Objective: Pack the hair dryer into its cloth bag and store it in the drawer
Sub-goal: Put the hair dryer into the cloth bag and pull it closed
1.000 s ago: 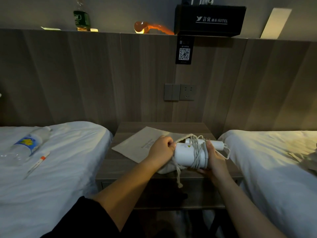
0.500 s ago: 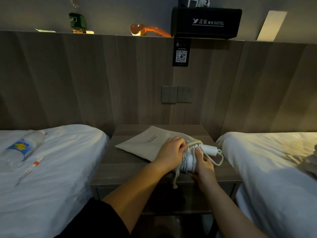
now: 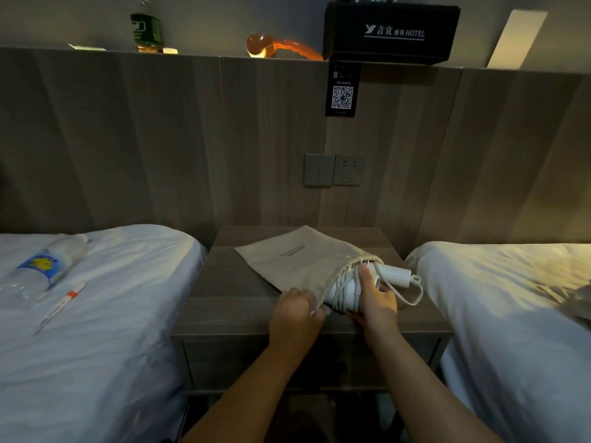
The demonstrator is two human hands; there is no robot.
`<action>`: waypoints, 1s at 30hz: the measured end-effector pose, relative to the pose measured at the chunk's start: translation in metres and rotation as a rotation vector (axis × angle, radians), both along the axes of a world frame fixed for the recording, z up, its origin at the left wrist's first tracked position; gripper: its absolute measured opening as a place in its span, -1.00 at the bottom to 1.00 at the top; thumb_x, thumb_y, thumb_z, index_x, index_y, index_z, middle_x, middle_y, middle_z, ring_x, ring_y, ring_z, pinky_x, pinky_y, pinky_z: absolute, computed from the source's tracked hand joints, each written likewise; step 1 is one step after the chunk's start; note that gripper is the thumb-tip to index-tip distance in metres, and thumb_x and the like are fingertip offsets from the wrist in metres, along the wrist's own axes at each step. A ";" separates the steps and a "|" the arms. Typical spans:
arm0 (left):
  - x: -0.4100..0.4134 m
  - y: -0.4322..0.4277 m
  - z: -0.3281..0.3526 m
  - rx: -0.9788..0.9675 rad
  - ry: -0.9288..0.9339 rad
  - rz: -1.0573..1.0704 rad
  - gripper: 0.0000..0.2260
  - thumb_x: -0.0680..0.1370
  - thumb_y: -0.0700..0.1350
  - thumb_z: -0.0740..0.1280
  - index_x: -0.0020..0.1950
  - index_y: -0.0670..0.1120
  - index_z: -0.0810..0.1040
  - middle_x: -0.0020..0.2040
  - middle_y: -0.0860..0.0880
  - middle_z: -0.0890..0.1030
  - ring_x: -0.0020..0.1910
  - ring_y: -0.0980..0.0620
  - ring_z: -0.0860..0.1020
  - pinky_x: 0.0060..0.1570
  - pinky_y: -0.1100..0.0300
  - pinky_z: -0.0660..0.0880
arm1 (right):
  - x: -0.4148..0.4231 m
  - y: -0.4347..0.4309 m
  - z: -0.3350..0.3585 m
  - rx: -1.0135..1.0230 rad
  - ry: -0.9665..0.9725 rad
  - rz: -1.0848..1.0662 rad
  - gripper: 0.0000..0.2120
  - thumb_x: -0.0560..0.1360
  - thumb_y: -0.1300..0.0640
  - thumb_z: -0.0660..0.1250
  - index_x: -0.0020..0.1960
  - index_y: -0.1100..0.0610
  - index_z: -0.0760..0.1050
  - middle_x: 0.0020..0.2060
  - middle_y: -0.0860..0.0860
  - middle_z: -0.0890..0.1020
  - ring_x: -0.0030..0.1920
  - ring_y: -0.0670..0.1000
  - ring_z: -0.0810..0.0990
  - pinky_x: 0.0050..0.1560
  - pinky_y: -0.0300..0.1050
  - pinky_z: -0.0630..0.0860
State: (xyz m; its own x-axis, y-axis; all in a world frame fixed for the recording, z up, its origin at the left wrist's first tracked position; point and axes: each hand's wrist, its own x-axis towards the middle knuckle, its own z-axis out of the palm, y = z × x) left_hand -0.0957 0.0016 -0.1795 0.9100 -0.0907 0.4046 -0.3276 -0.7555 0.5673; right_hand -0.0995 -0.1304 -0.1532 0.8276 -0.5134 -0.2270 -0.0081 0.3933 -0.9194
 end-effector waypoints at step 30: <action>0.016 -0.014 0.049 -0.449 0.060 0.062 -0.69 0.53 -0.02 0.27 -0.40 -0.05 0.35 -0.41 0.02 0.45 -0.32 -0.02 0.46 -0.24 0.11 0.37 | 0.003 0.025 0.003 -0.334 0.111 0.062 -0.17 0.31 -0.17 0.46 0.37 0.27 0.24 0.24 0.19 0.50 0.21 0.18 0.51 0.23 0.13 0.48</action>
State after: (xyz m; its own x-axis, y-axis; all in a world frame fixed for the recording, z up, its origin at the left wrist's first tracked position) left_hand -0.0801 -0.0126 -0.1301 0.9312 0.1372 0.3377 -0.2457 -0.4479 0.8596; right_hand -0.0966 -0.1056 -0.1503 0.8393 -0.5239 -0.1453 -0.1294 0.0672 -0.9893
